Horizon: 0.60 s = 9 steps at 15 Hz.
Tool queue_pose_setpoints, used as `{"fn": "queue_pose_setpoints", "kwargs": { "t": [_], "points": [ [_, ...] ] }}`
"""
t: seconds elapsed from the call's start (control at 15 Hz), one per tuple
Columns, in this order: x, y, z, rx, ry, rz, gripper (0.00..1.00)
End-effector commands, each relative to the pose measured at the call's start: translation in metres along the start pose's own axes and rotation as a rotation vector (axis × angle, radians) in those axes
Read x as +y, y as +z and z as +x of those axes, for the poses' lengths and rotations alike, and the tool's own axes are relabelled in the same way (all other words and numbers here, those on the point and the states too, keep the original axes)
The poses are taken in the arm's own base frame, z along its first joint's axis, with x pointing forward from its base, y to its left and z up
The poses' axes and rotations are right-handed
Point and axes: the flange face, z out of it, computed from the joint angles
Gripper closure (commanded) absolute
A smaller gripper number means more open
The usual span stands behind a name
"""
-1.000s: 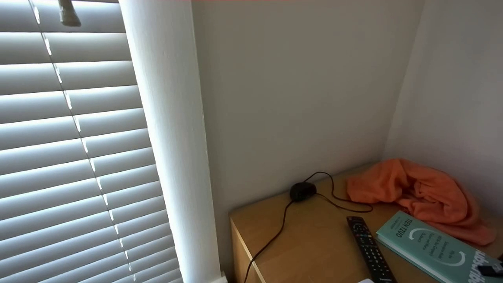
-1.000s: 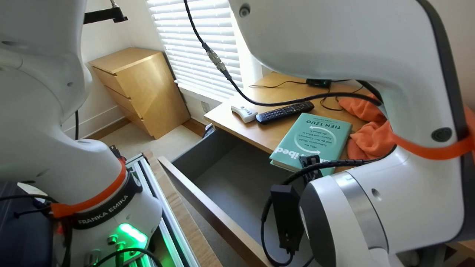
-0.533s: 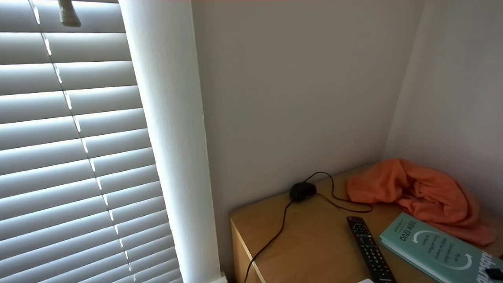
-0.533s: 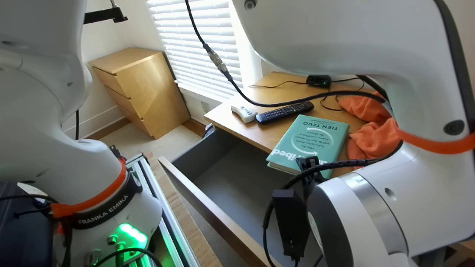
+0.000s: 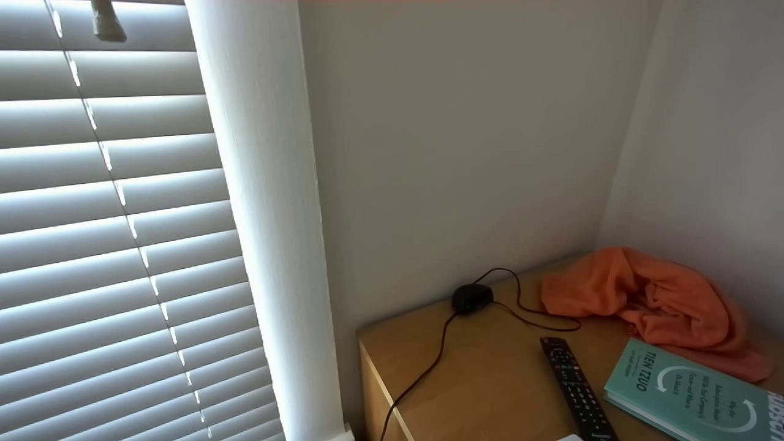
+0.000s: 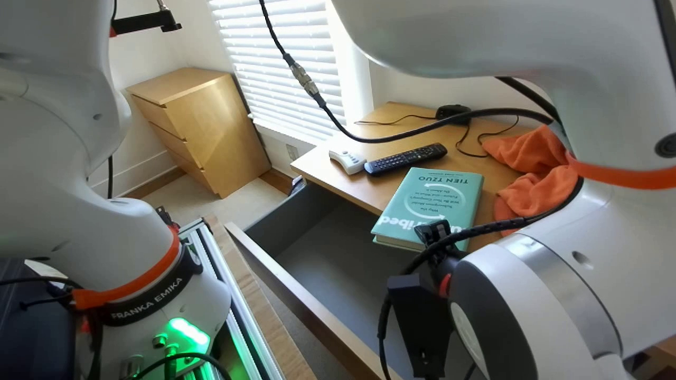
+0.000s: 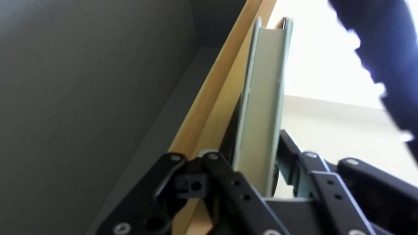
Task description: Put the blue book in the drawer
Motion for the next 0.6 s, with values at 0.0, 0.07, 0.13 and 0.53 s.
{"fn": "queue_pose_setpoints", "kwargs": {
  "t": [0.0, 0.07, 0.13, 0.53],
  "points": [
    [-0.0182, -0.0136, -0.0044, -0.029, -0.049, 0.01, 0.91],
    [-0.0218, -0.015, -0.0041, -0.042, -0.07, 0.018, 0.91],
    [-0.0235, -0.0159, -0.0036, -0.053, -0.089, 0.022, 0.91],
    [-0.025, -0.016, -0.0056, -0.097, -0.164, 0.101, 0.91]
  ]
}}
